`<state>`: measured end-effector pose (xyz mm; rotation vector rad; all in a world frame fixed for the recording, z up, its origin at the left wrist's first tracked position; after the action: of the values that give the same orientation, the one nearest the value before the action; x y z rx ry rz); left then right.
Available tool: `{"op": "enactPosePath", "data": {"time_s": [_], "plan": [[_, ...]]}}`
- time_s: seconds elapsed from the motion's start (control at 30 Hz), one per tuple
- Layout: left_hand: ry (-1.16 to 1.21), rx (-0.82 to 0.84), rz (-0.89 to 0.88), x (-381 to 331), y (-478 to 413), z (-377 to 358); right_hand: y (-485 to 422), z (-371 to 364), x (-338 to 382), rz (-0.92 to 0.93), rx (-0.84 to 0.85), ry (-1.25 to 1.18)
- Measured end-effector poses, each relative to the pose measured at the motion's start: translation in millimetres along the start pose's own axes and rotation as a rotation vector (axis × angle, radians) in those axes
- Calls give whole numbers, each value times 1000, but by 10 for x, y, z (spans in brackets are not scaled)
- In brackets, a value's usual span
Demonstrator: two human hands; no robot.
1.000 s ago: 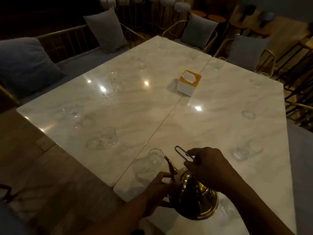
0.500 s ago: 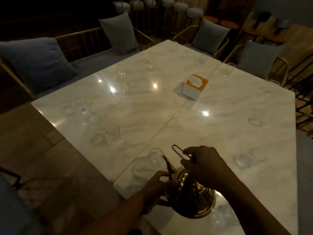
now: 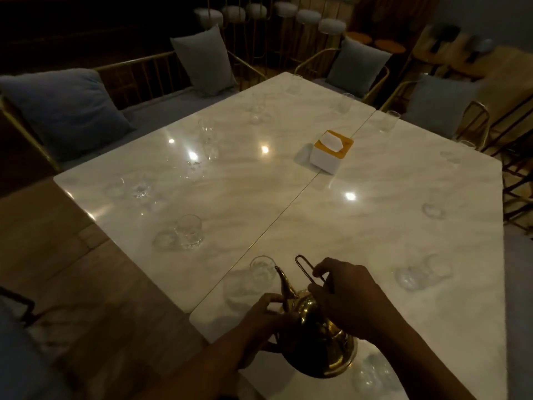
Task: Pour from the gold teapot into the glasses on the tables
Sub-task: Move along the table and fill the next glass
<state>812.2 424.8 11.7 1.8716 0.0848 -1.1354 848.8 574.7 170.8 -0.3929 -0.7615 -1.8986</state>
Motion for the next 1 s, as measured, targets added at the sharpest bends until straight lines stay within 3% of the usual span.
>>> {"op": "enactPosePath", "data": {"time_s": [0.2, 0.6, 1.0], "plan": [[-15, -52, -43, 29, -10, 46, 153, -51, -122, -43, 14, 7], [-39, -68, -163, -110, 142, -128, 458, 109, -223, -33, -135, -90], [-50, -111, -368, -365, 493, -1024, 1048, 895, -626, 159, -294, -154]]}}
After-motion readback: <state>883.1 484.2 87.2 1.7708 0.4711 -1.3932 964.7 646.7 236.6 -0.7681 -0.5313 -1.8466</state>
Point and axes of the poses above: each hand's wrist, its own y-axis away from the middle knuckle, its own z-axis out of the back of the hand, x = y × z, the point moved 2 cm from there along -y, towards the middle knuckle, and after that the axes turned 10 degrees about -y, right-handed, at the moved point
